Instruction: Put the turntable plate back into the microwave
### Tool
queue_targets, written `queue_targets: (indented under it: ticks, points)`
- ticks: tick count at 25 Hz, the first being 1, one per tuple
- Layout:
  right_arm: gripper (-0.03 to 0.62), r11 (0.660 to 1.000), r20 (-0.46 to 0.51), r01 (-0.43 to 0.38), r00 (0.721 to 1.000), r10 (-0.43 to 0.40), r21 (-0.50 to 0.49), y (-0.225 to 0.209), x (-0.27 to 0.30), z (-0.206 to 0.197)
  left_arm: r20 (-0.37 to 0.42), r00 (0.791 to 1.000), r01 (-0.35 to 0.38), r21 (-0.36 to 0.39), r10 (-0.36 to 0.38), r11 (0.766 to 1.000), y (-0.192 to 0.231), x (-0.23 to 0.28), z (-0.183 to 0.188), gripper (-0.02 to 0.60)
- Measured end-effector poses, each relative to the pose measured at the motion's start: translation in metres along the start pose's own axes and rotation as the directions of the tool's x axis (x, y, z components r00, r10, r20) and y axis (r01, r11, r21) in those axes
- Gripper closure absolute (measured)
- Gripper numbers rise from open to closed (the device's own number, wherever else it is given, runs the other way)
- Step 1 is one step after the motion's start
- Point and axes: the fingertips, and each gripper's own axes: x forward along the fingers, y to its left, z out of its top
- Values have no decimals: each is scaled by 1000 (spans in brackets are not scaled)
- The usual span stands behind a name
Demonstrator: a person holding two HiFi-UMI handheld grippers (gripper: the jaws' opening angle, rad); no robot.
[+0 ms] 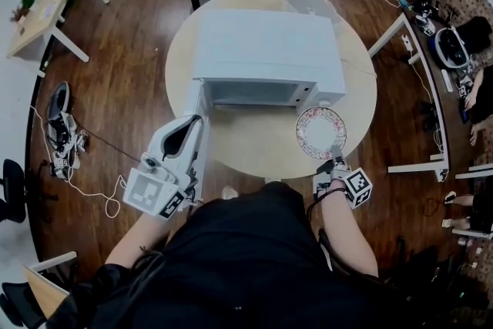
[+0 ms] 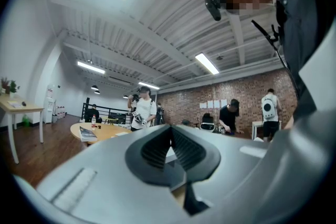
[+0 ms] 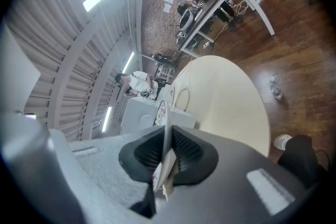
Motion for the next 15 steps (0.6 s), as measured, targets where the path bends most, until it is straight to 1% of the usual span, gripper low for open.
queue_targets:
  ticks: [7,15]
  points:
    - [574,1000,-42,-11,999,10,-7,4,7,-13,6,1000,-11,-7,11,1000,-1,-7,-3,578]
    - [574,999,-102,-31,994,29,-19,16,16,-31,9,1000,1,0,-1,1000,-12,-10,-2,578]
